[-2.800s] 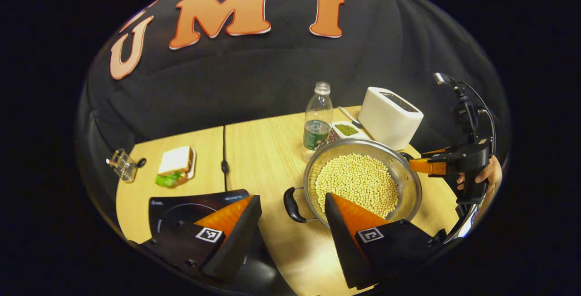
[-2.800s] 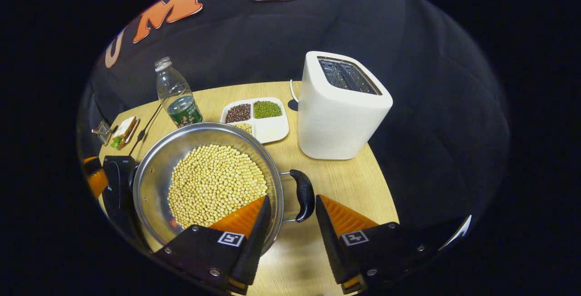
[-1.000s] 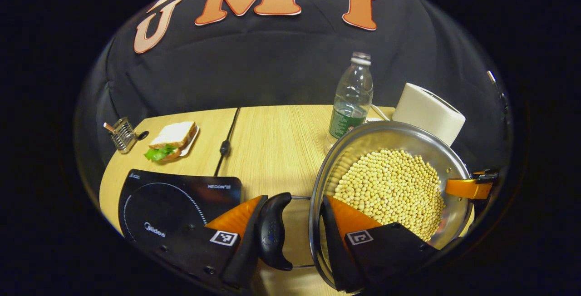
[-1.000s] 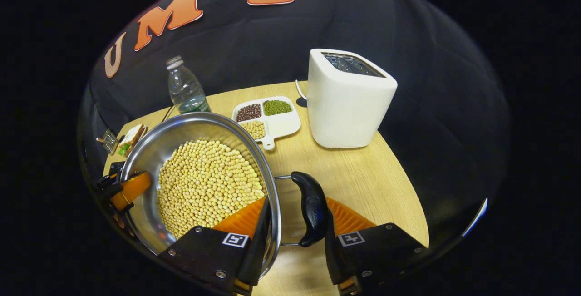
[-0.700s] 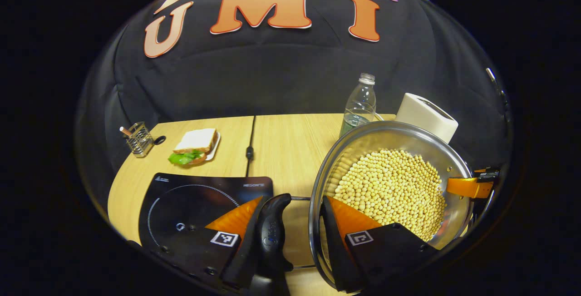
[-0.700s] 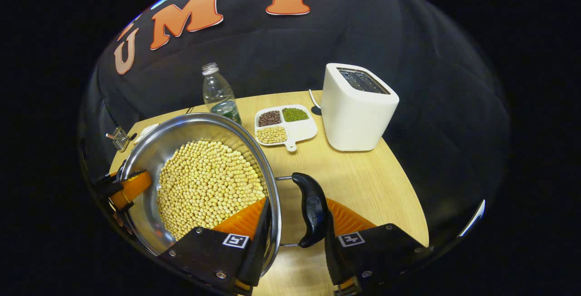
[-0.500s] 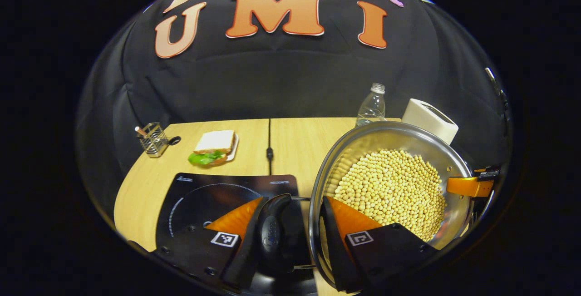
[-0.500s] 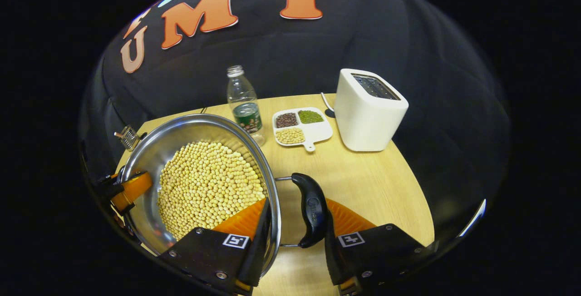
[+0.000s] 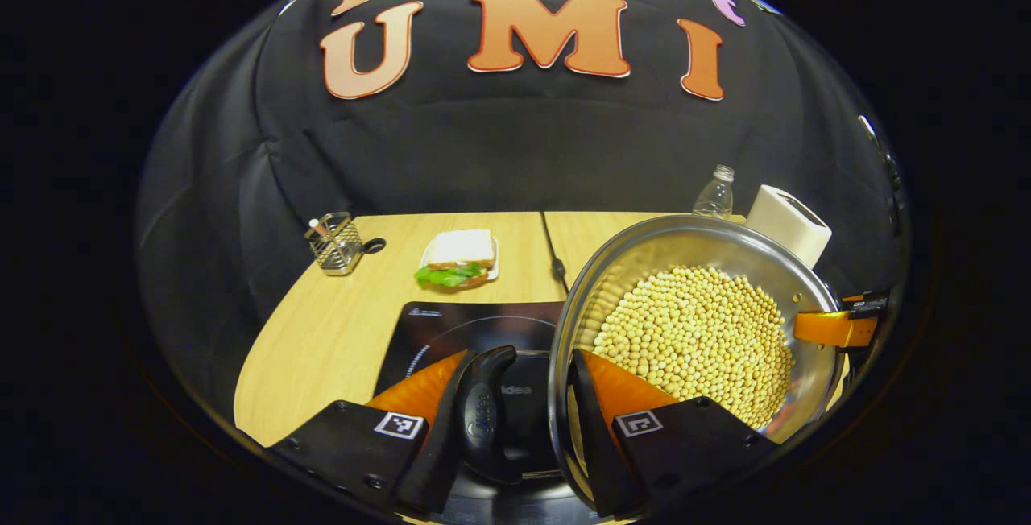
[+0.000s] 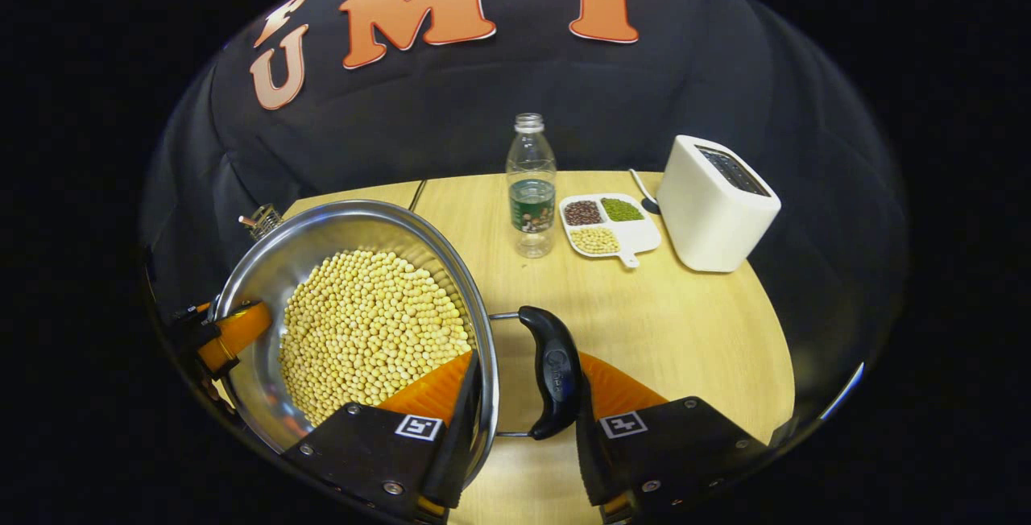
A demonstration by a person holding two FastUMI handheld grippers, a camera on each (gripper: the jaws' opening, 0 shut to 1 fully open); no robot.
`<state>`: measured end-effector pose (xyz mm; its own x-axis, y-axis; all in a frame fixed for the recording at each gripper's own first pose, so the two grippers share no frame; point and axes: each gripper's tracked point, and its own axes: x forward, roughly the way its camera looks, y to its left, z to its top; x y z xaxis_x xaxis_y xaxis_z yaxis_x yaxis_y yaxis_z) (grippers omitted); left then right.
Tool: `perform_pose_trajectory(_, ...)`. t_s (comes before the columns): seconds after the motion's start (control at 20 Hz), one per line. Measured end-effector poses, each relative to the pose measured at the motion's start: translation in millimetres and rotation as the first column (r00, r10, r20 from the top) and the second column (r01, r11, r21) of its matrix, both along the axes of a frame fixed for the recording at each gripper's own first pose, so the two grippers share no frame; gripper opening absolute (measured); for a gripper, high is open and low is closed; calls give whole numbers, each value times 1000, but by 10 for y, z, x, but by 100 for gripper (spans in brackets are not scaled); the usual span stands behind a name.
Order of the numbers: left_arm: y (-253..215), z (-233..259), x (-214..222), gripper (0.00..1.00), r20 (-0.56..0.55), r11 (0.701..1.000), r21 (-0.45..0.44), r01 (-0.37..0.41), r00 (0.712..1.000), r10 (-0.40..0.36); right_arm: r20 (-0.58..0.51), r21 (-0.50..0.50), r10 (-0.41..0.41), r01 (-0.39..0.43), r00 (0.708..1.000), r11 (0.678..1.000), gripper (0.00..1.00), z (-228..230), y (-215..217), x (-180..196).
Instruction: First push the handle of the pot to place it horizontally, then grasp the pot with both hands and set it on the induction cooktop.
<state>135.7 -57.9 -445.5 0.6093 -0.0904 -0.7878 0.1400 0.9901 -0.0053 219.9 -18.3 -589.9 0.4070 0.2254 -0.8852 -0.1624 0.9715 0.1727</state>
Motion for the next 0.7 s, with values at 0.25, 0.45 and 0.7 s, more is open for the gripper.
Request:
perform_pose_trajectory(0.25,434,57,22,71,16,999,29,-43,999,43,-6,29,26,-26,1000,999,57,-112,16,64)
perform_pose_trajectory(0.45,721,32,62,72,21,997,46,-67,998,66,-8,43,55,-55,998,998,57,-125,-8,136)
perform_pose_trajectory(0.7,1045,-62,121,72,10,994,55,-93,996,93,-26,51,77,-75,997,996,56,-154,-33,170)
